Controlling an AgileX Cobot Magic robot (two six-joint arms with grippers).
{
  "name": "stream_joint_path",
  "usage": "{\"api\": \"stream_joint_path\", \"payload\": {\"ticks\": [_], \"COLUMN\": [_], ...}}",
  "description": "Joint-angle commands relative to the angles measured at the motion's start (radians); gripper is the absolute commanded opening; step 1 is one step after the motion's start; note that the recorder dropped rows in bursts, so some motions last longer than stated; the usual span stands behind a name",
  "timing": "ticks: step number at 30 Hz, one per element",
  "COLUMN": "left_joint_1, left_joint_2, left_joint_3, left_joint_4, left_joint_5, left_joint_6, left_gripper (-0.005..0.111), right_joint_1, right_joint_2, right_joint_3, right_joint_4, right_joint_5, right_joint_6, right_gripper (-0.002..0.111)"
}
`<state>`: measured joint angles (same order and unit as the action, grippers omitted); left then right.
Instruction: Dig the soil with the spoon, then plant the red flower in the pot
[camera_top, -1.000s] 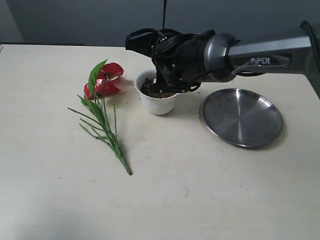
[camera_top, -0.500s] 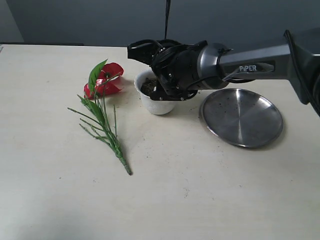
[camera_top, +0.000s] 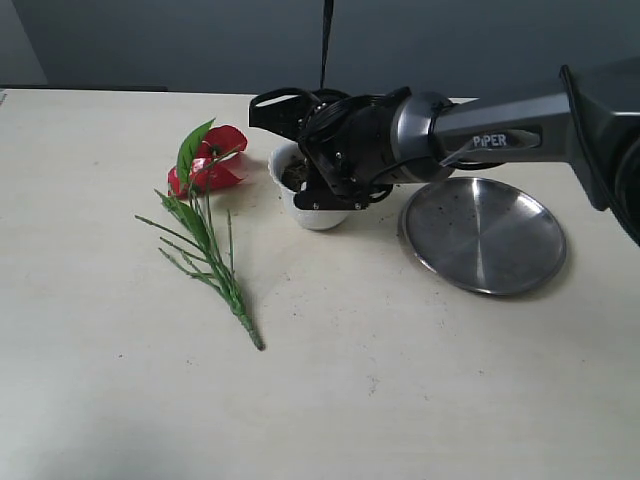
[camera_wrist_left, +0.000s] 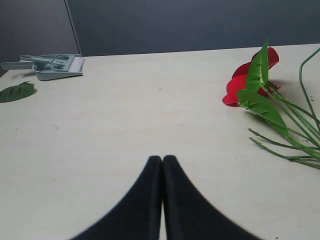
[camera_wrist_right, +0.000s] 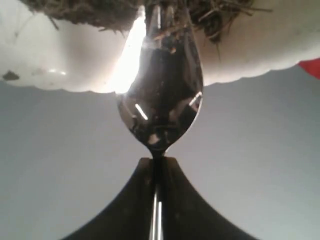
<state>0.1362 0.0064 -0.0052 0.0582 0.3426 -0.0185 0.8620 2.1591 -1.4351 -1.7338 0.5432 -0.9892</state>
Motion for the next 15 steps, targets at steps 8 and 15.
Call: {"api": "stream_joint_path", "payload": {"ticks": [8,15], "left_joint_1": [0.000,0.000], "left_joint_2": [-0.006,-0.006], "left_joint_3": [0.005,0.005], "left_joint_4": [0.007,0.007], "left_joint_5": [-0.006,-0.006], "left_joint_6": [-0.001,-0.001], "left_gripper": [0.000,0.000], "right_joint_1": [0.001,0.001], "right_joint_2": [0.018,0.018], "right_joint_3": [-0.006,-0.004], "right_joint_4": [-0.011,-0.011], "right_joint_5": [-0.024,-0.026], "right_joint_6": [0.007,0.024], "right_gripper": [-0.001,-0.001]}}
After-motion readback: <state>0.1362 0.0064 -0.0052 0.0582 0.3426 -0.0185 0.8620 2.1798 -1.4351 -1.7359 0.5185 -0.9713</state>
